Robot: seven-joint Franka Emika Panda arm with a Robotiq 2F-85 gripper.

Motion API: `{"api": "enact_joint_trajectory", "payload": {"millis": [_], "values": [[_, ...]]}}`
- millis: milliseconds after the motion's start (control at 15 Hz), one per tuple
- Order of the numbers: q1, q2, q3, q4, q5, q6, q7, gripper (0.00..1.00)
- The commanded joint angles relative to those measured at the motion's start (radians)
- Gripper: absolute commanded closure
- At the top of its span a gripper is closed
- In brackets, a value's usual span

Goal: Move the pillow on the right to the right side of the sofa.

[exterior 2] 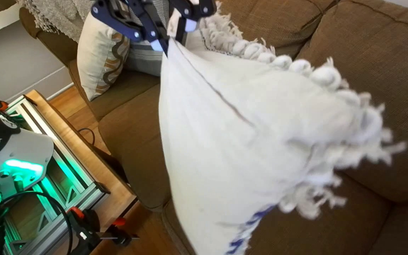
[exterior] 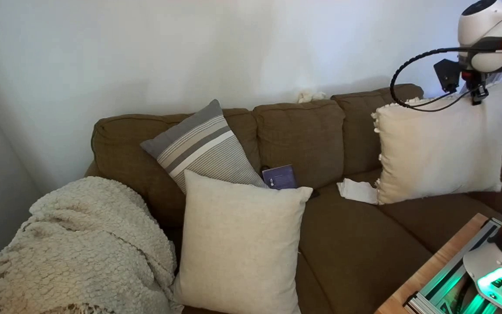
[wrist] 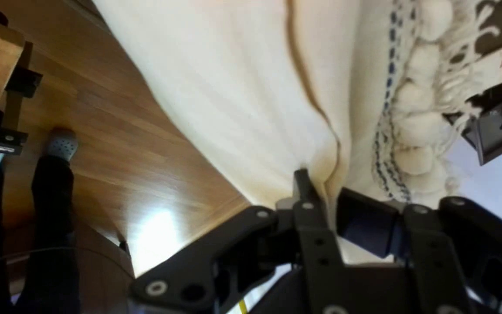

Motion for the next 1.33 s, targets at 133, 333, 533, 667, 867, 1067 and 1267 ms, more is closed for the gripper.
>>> {"api": "enact_joint_trajectory", "payload": {"millis": [133,333,533,667,867,1067,1267], "values": [[-0.009,0.144,0.068,0.074,0.021,-0.014,0.019,0.54],[0.022,0.269,0.095,0.039,0.044,0.067,0.008,0.32],[0.048,0.393,0.122,0.02,0.074,0.153,-0.032,0.08],[0.065,0.464,0.137,-0.004,0.042,0.274,-0.061,0.0],[0.102,0.553,0.155,-0.022,0.008,0.417,-0.091,0.0],[0.137,0.57,0.142,-0.019,0.033,0.441,-0.109,0.0],[0.16,0.627,0.144,-0.01,0.037,0.479,-0.134,0.0]]}}
